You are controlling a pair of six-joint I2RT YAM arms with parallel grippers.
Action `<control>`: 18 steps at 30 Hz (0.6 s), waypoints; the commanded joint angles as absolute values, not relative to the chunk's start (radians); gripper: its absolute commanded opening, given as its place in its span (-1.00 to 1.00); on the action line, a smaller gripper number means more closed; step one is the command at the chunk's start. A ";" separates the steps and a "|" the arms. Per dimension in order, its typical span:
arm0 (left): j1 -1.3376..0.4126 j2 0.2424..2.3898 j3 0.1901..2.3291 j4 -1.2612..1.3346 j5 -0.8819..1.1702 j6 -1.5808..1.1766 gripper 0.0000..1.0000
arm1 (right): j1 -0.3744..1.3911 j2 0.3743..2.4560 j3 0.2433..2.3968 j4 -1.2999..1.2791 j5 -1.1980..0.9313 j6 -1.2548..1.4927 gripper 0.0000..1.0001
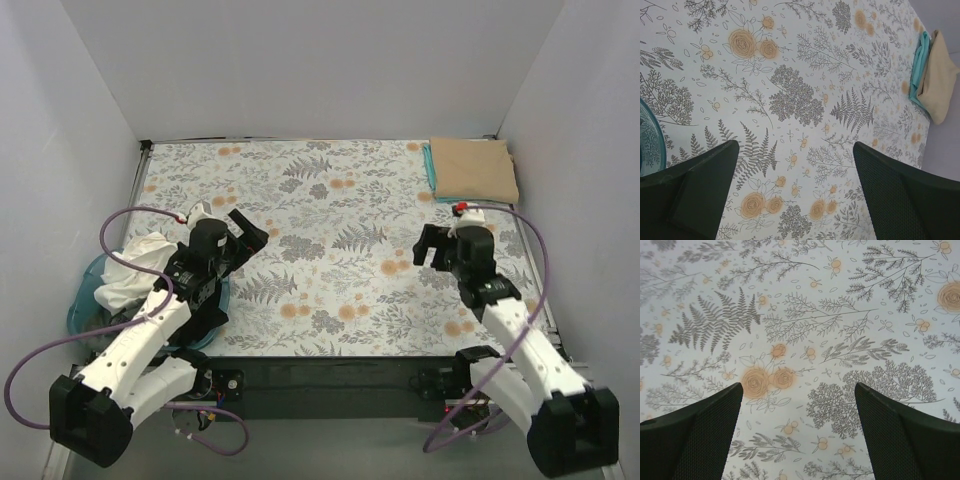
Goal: Fold and stack the t-shirts
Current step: Reset both grippers
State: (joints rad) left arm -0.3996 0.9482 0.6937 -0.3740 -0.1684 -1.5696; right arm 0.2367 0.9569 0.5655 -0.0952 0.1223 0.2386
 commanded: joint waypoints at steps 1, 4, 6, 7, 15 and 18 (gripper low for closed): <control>-0.402 0.879 0.678 -0.396 -0.160 -1.580 0.96 | 0.232 0.717 0.444 -0.061 0.046 0.370 0.97; -0.402 0.844 0.669 -0.399 -0.156 -1.589 0.96 | 0.230 0.536 0.345 -0.061 0.043 0.428 0.97; -0.402 0.827 0.661 -0.403 -0.147 -1.591 0.96 | 0.230 0.442 0.318 -0.069 0.043 0.430 0.97; -0.402 0.821 0.658 -0.410 -0.146 -1.592 0.96 | 0.230 0.419 0.314 -0.075 0.043 0.430 0.97; -0.402 0.775 0.614 -0.442 -0.155 -1.620 0.96 | 0.230 0.322 0.304 -0.107 0.015 0.431 0.97; -0.402 0.770 0.607 -0.445 -0.161 -1.623 0.96 | 0.230 0.334 0.313 -0.123 0.021 0.431 0.97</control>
State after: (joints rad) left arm -0.3996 0.7948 0.6155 -0.4255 -0.1566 -1.6142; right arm 0.2348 0.3302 0.3103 -0.1188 0.0257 0.4194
